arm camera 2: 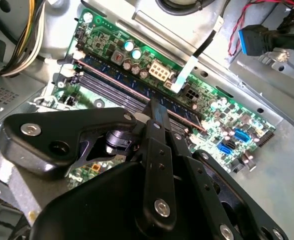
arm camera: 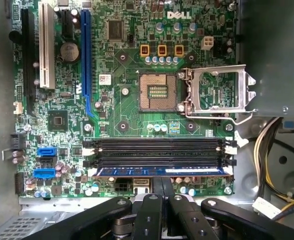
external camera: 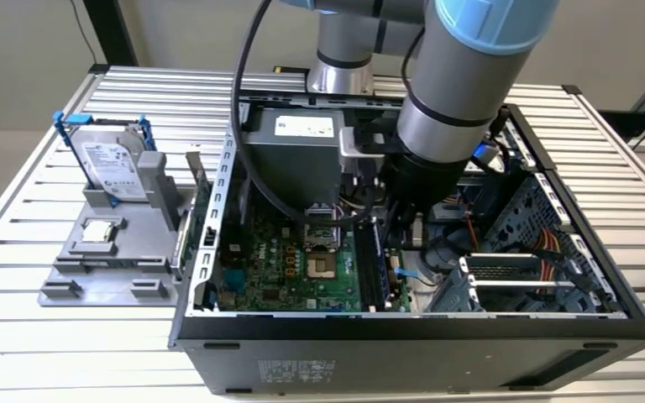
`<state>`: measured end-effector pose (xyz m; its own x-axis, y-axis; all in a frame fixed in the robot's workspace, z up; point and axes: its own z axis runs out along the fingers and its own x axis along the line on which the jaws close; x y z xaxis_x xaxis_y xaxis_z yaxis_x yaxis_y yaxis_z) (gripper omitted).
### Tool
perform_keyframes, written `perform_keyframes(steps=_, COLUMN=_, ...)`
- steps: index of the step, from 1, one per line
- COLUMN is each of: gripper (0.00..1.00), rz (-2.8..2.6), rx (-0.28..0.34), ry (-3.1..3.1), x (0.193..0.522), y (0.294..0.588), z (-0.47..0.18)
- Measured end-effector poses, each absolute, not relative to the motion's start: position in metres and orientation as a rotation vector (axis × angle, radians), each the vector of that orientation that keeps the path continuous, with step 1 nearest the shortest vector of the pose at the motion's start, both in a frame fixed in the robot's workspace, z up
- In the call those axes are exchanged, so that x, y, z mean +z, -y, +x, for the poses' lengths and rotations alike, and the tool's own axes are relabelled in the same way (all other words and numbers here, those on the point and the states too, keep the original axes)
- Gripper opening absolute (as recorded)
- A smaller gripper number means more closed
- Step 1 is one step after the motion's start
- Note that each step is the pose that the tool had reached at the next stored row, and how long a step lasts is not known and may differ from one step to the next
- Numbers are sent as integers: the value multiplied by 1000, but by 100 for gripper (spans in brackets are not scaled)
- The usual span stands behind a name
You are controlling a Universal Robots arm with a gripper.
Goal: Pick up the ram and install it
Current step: 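Press down the ram until it locks into place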
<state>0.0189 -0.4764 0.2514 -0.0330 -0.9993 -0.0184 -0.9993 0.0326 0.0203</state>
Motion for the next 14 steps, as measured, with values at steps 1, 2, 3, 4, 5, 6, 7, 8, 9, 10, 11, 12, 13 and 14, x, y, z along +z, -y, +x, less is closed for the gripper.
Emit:
perform_keyframes(steps=1, gripper=0, rz=2184, rx=-43, ry=2257, x=253, y=476, z=19)
perform_keyframes(steps=2, gripper=0, rz=2184, rx=-43, ry=2257, x=254, y=476, z=19)
perform_keyframes(steps=3, gripper=0, rz=2184, rx=-43, ry=2256, x=256, y=476, z=19)
perform_keyframes(steps=4, gripper=0, rz=2184, rx=-42, ry=2256, x=258, y=476, z=19)
perform_keyframes(steps=5, gripper=0, rz=2183, rx=-42, ry=2256, x=260, y=476, z=19)
perform_keyframes(steps=6, gripper=0, rz=2183, rx=-42, ry=2256, x=262, y=476, z=19)
perform_keyframes(steps=7, gripper=0, rz=2183, rx=-41, ry=2256, x=265, y=476, z=19)
perform_keyframes(steps=8, gripper=0, rz=2183, rx=-41, ry=2256, x=268, y=476, z=19)
perform_keyframes(steps=9, gripper=0, rz=2183, rx=-41, ry=2256, x=270, y=476, z=19)
perform_keyframes(steps=10, gripper=0, rz=2183, rx=-41, ry=2256, x=272, y=476, z=19)
perform_keyframes(steps=11, gripper=0, rz=2183, rx=-41, ry=2256, x=275, y=476, z=19)
perform_keyframes(steps=12, gripper=0, rz=2183, rx=-41, ry=2256, x=277, y=476, z=19)
perform_keyframes(steps=13, gripper=0, rz=2183, rx=-41, ry=2256, x=279, y=476, z=19)
perform_keyframes(steps=14, gripper=0, rz=2183, rx=-41, ry=2256, x=281, y=476, z=19)
